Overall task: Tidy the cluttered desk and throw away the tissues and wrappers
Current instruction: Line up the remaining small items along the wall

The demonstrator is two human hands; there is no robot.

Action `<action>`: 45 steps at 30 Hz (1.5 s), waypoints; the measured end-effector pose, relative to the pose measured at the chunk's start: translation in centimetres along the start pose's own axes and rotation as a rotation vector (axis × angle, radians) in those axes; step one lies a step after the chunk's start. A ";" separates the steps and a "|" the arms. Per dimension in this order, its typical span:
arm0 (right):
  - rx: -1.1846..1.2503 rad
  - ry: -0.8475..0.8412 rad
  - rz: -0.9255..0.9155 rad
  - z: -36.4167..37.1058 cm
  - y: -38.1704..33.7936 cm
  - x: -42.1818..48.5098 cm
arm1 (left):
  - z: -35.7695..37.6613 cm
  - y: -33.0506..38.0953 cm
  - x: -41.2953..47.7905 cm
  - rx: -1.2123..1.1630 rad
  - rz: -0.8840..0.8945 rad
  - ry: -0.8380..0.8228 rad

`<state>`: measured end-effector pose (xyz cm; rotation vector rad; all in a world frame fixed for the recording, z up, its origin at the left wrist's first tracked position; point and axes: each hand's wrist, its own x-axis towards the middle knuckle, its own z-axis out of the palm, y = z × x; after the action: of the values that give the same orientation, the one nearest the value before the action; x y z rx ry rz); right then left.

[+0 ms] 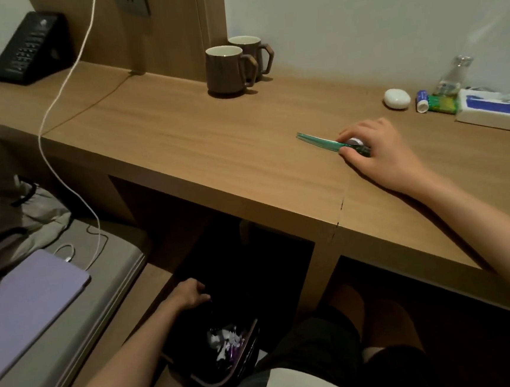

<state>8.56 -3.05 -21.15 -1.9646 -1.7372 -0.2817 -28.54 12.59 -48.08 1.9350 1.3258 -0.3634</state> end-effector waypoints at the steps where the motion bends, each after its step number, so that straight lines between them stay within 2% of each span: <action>1: -0.002 0.000 0.001 0.0 0.0 0.0 | 0.2 0.5 -0.3 0.024 -0.017 -0.023; 3: -0.006 -0.001 0.003 0.0 0.0 0.1 | 0.4 1.9 -1.1 0.064 -0.019 -0.061; 6: -0.003 0.003 0.008 -0.2 0.0 0.0 | -1.6 4.5 -2.7 0.122 0.106 -0.076; 8: 0.007 0.001 0.015 -0.2 -0.1 0.0 | -4.1 6.9 -4.9 0.066 0.204 -0.124; 11: 0.021 0.011 0.028 -0.5 -0.2 -0.3 | -7.4 11.6 -10.8 -0.081 0.337 -0.284; 13: 0.047 0.021 0.038 -0.7 -0.1 -0.5 | -9.0 14.7 -15.3 -0.124 0.453 -0.316; 18: 0.091 0.039 0.041 -1.4 0.6 -1.4 | -11.9 21.2 -23.3 -0.239 0.748 -0.192; 22: 0.154 0.023 0.085 -2.6 1.6 -2.7 | -12.9 26.4 -24.4 -0.278 0.868 0.016; 27: 0.246 0.004 0.197 -4.4 3.7 -4.8 | -11.6 33.6 -18.9 -0.039 0.892 0.276; 33: 0.286 0.040 0.333 -6.3 6.4 -7.6 | -8.6 38.8 -13.6 0.335 0.892 0.399; 36: 0.282 0.071 0.388 -7.1 8.1 -8.7 | -7.9 40.2 -12.7 0.313 0.950 0.478; 41: 0.237 0.160 0.477 -9.2 11.6 -10.0 | -7.5 42.6 -11.3 0.339 1.011 0.508; 45: 0.237 0.372 0.654 -10.5 14.9 -10.6 | -7.3 45.6 -10.6 0.263 1.049 0.563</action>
<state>23.03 -18.35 -20.56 -2.0203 -0.8010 -0.1797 6.22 2.26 -17.63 2.7591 0.3843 0.5870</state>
